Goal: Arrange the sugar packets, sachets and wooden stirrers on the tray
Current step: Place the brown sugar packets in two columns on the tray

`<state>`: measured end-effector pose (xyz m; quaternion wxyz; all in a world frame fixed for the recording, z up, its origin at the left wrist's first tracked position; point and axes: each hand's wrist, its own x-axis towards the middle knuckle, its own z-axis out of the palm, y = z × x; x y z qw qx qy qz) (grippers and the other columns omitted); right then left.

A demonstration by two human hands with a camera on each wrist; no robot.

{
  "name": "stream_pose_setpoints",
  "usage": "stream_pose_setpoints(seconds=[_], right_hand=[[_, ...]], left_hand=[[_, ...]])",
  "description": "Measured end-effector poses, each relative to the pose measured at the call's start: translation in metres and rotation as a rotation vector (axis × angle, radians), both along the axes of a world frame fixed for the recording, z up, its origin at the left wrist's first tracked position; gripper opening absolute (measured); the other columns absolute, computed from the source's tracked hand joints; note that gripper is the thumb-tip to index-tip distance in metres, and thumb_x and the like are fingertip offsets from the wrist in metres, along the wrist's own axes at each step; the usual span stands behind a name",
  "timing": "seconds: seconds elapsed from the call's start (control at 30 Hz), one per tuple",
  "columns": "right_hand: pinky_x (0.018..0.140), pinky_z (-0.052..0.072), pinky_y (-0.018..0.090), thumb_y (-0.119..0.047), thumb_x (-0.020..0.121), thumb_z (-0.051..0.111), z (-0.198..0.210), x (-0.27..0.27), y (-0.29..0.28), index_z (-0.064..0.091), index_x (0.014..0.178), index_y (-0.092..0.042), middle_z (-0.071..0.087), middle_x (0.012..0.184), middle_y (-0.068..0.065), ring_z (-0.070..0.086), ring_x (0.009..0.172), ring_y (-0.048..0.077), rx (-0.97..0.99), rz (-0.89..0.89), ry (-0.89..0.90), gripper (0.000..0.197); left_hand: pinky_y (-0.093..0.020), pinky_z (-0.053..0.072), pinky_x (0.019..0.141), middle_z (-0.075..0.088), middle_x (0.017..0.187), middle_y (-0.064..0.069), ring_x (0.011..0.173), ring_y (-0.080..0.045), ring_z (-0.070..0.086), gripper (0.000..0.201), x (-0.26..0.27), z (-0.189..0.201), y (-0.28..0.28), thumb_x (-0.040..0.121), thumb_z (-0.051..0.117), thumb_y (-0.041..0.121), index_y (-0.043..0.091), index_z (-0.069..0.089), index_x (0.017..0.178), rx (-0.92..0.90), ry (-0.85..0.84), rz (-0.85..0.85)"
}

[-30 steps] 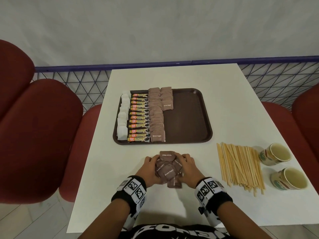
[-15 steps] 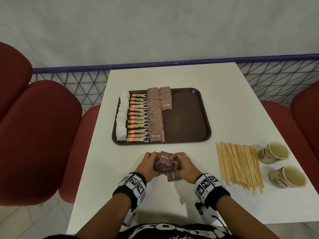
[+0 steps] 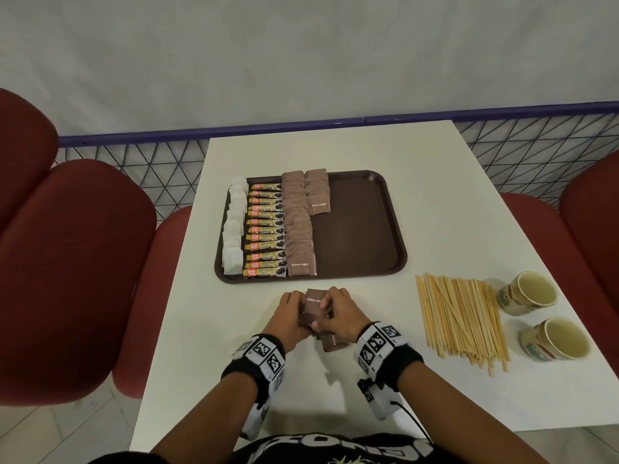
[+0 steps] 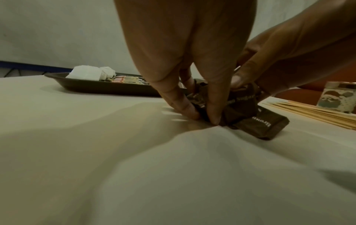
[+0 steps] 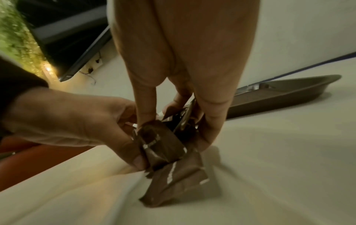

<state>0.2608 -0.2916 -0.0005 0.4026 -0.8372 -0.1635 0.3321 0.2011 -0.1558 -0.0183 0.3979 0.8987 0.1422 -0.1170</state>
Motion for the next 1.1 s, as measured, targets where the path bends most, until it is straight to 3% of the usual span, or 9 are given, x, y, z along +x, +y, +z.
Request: stream_pose_setpoints(seconds=[0.17, 0.27, 0.33, 0.4, 0.5, 0.67, 0.8, 0.97, 1.1], right_hand=[[0.084, 0.044, 0.03, -0.003, 0.075, 0.063, -0.004, 0.0, 0.0, 0.034, 0.073, -0.032, 0.039, 0.099, 0.0, 0.05, 0.087, 0.022, -0.023, 0.027, -0.117, 0.042], [0.072, 0.038, 0.013, 0.001, 0.072, 0.066, -0.007, 0.002, -0.005, 0.04, 0.076, -0.026, 0.039, 0.096, 0.001, 0.046, 0.086, 0.018, 0.041, 0.044, -0.107, 0.038], [0.068, 0.035, 0.005, 0.008, 0.073, 0.06, -0.01, 0.003, -0.007, 0.045, 0.082, -0.018, 0.04, 0.096, 0.002, 0.046, 0.089, 0.018, 0.069, 0.039, -0.09, 0.031], [0.067, 0.035, 0.001, 0.005, 0.077, 0.059, -0.01, 0.004, -0.006, 0.048, 0.083, -0.014, 0.043, 0.097, 0.003, 0.047, 0.089, 0.017, 0.096, -0.013, -0.07, 0.023], [0.065, 0.036, 0.004, -0.007, 0.079, 0.066, -0.011, 0.002, -0.003, 0.046, 0.073, -0.022, 0.046, 0.093, 0.002, 0.048, 0.08, 0.012, 0.129, -0.095, -0.033, 0.026], [0.065, 0.038, 0.014, 0.001, 0.075, 0.066, -0.019, -0.002, -0.001, 0.04, 0.066, -0.026, 0.051, 0.085, 0.002, 0.049, 0.079, 0.017, 0.129, -0.231, -0.062, 0.038], [0.065, 0.042, 0.023, 0.009, 0.071, 0.067, -0.014, 0.009, -0.006, 0.043, 0.066, -0.02, 0.05, 0.073, -0.002, 0.049, 0.075, 0.019, 0.222, -0.258, 0.022, 0.038], [0.065, 0.044, 0.019, 0.01, 0.072, 0.069, 0.003, 0.024, -0.012, 0.044, 0.069, -0.017, 0.051, 0.074, -0.002, 0.049, 0.07, 0.011, 0.374, -0.229, 0.102, 0.037], [0.061, 0.049, 0.014, 0.011, 0.075, 0.067, 0.017, 0.018, 0.001, 0.045, 0.073, -0.016, 0.056, 0.078, 0.001, 0.057, 0.07, 0.008, 0.463, -0.082, 0.176, 0.035]], left_hand=[[-0.028, 0.053, 0.078, 0.049, 0.112, -0.01, 0.093, -0.021, 0.054, 0.047, -0.005, -0.003, 0.006, 0.067, 0.076, -0.001, 0.016, 0.046, 0.099, -0.162, 0.013, 0.121], [-0.006, 0.045, 0.064, 0.052, 0.111, -0.008, 0.089, -0.016, 0.054, 0.042, -0.008, -0.004, 0.01, 0.071, 0.074, -0.001, 0.015, 0.048, 0.1, -0.172, 0.0, 0.131], [-0.004, 0.043, 0.063, 0.052, 0.109, -0.005, 0.091, -0.017, 0.054, 0.04, -0.008, -0.005, 0.01, 0.072, 0.074, 0.001, 0.016, 0.049, 0.099, -0.155, -0.008, 0.13], [-0.011, 0.049, 0.07, 0.051, 0.108, -0.006, 0.093, -0.021, 0.055, 0.038, -0.007, -0.006, 0.008, 0.073, 0.074, 0.001, 0.016, 0.049, 0.098, -0.178, -0.012, 0.137], [-0.038, 0.054, 0.084, 0.049, 0.105, -0.005, 0.097, -0.027, 0.057, 0.039, -0.006, -0.005, 0.005, 0.07, 0.075, 0.002, 0.02, 0.049, 0.094, -0.185, -0.031, 0.147], [-0.041, 0.054, 0.084, 0.048, 0.106, -0.005, 0.097, -0.027, 0.057, 0.044, -0.005, 0.0, 0.001, 0.066, 0.078, 0.004, 0.028, 0.048, 0.087, -0.229, -0.054, 0.096], [-0.016, 0.05, 0.073, 0.059, 0.101, 0.003, 0.088, -0.013, 0.061, 0.033, -0.009, 0.012, 0.01, 0.072, 0.08, 0.02, 0.02, 0.055, 0.094, -0.325, -0.076, 0.195], [-0.036, 0.054, 0.086, 0.064, 0.097, -0.002, 0.095, -0.024, 0.063, 0.014, 0.001, 0.021, 0.025, 0.09, 0.056, 0.035, 0.022, 0.057, 0.091, -0.491, -0.137, 0.452], [-0.043, 0.054, 0.088, 0.064, 0.113, -0.009, 0.102, -0.026, 0.064, 0.043, 0.014, 0.031, 0.021, 0.086, 0.051, 0.056, 0.021, 0.056, 0.11, -0.685, -0.044, 0.448]])
